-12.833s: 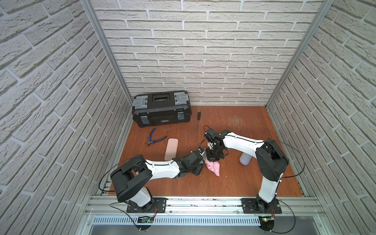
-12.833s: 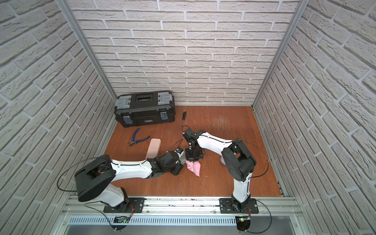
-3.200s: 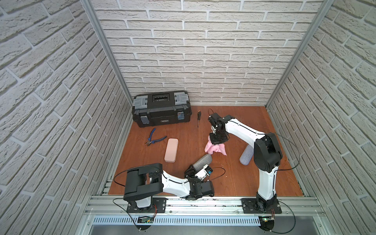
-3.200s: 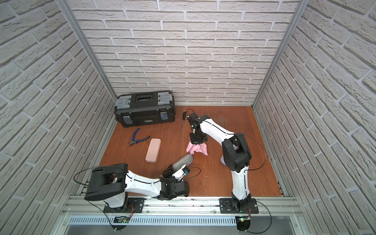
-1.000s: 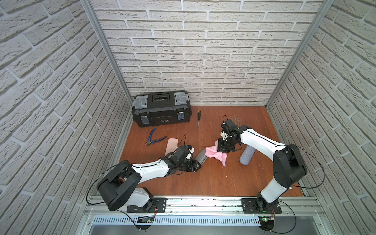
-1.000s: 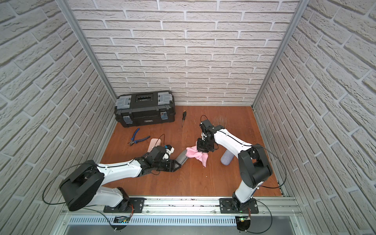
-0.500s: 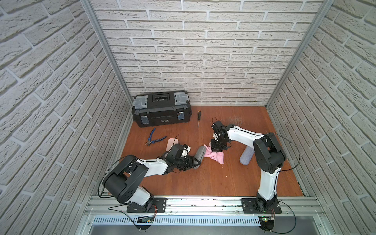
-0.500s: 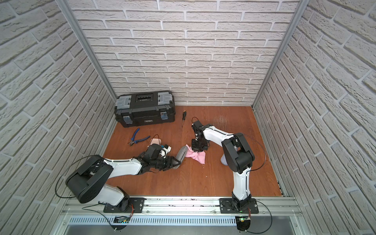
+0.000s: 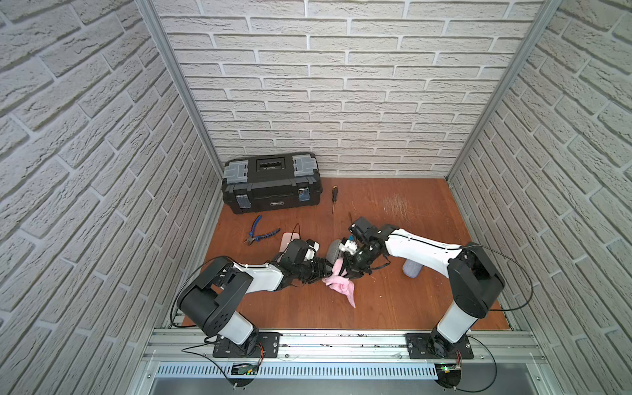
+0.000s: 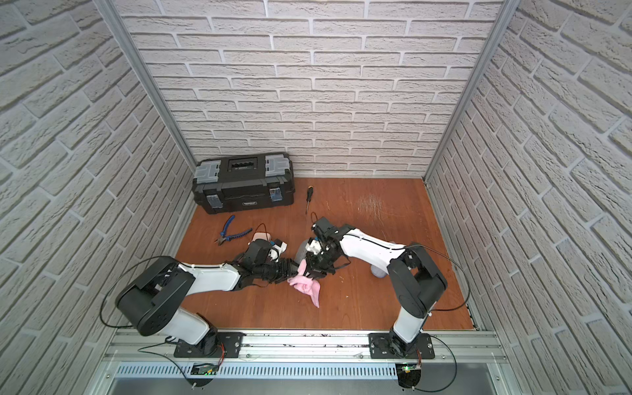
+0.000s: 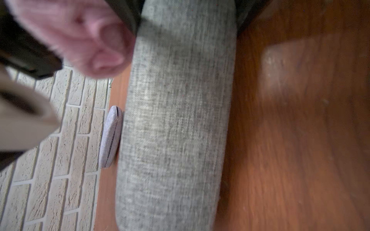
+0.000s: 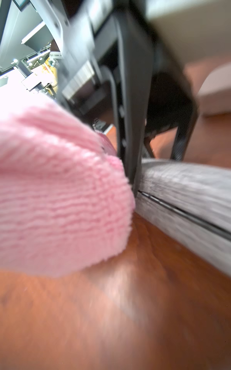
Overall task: Wipe the eyeglass case
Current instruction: Wipe the dirt from the eyeglass case.
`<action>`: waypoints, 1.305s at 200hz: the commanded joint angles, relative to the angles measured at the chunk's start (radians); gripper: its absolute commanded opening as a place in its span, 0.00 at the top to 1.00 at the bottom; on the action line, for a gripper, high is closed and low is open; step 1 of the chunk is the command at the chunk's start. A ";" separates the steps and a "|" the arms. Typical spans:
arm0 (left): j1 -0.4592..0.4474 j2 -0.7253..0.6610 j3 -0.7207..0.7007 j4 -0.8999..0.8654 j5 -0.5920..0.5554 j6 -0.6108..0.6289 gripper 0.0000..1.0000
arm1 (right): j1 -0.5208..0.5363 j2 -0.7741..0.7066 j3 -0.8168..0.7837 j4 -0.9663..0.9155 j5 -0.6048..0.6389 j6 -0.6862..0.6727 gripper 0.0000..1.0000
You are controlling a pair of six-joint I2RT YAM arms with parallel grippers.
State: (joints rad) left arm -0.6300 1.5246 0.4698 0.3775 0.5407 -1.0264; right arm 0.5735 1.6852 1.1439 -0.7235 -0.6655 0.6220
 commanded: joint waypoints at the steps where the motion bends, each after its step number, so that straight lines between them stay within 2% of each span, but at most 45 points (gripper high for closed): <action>1: 0.004 -0.017 -0.041 0.042 -0.037 -0.012 0.89 | -0.159 -0.011 0.030 -0.107 0.126 -0.104 0.98; 26: 0.003 -0.061 -0.062 0.031 -0.040 -0.016 0.89 | -0.185 0.076 0.115 -0.176 0.542 -0.135 0.98; 43: 0.001 -0.101 -0.079 0.012 -0.059 -0.008 0.89 | -0.185 0.115 0.163 -0.133 0.650 -0.110 0.98; 65: 0.001 -0.119 -0.092 -0.002 -0.068 0.003 0.89 | -0.166 0.201 0.251 -0.058 0.585 -0.060 0.98; 84: 0.003 -0.107 -0.084 -0.001 -0.053 0.012 0.89 | -0.096 0.286 0.349 -0.055 0.519 -0.061 0.98; 107: 0.002 -0.104 -0.077 -0.001 -0.051 0.026 0.89 | 0.000 0.328 0.346 -0.002 0.413 -0.046 0.98; 127: 0.009 -0.090 -0.058 -0.007 -0.049 0.047 0.90 | 0.074 0.300 0.273 0.075 0.232 -0.035 0.98; 140: 0.009 -0.079 -0.047 -0.001 -0.048 0.057 0.91 | 0.119 0.218 0.197 0.135 0.127 -0.022 0.98; 162: 0.013 -0.069 -0.037 0.010 -0.061 0.064 0.91 | 0.176 0.092 0.076 0.193 0.007 0.004 0.98; 182: 0.018 -0.069 -0.033 0.005 -0.080 0.070 0.91 | 0.187 0.008 0.007 0.189 -0.119 0.003 0.98; 198: 0.018 -0.069 -0.027 -0.034 -0.095 0.093 0.91 | 0.139 -0.051 -0.018 0.127 -0.089 -0.057 0.98; 220: 0.012 -0.083 -0.021 -0.108 -0.126 0.132 0.91 | -0.054 -0.078 -0.044 0.120 -0.086 -0.032 0.98; 237: -0.048 -0.125 0.030 -0.301 -0.223 0.241 0.90 | -0.152 -0.068 0.046 -0.017 0.126 -0.069 0.98; 251: -0.147 -0.152 0.095 -0.474 -0.383 0.363 0.87 | -0.163 -0.042 0.144 -0.113 0.343 -0.087 0.98; 261: -0.209 -0.153 0.124 -0.543 -0.466 0.425 0.86 | -0.159 -0.024 0.187 -0.125 0.400 -0.079 0.98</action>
State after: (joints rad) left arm -0.7139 1.4097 0.5179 0.1097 0.3088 -0.8124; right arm 0.4046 1.6402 1.2205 -0.7273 -0.5182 0.5781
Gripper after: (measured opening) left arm 0.612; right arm 0.122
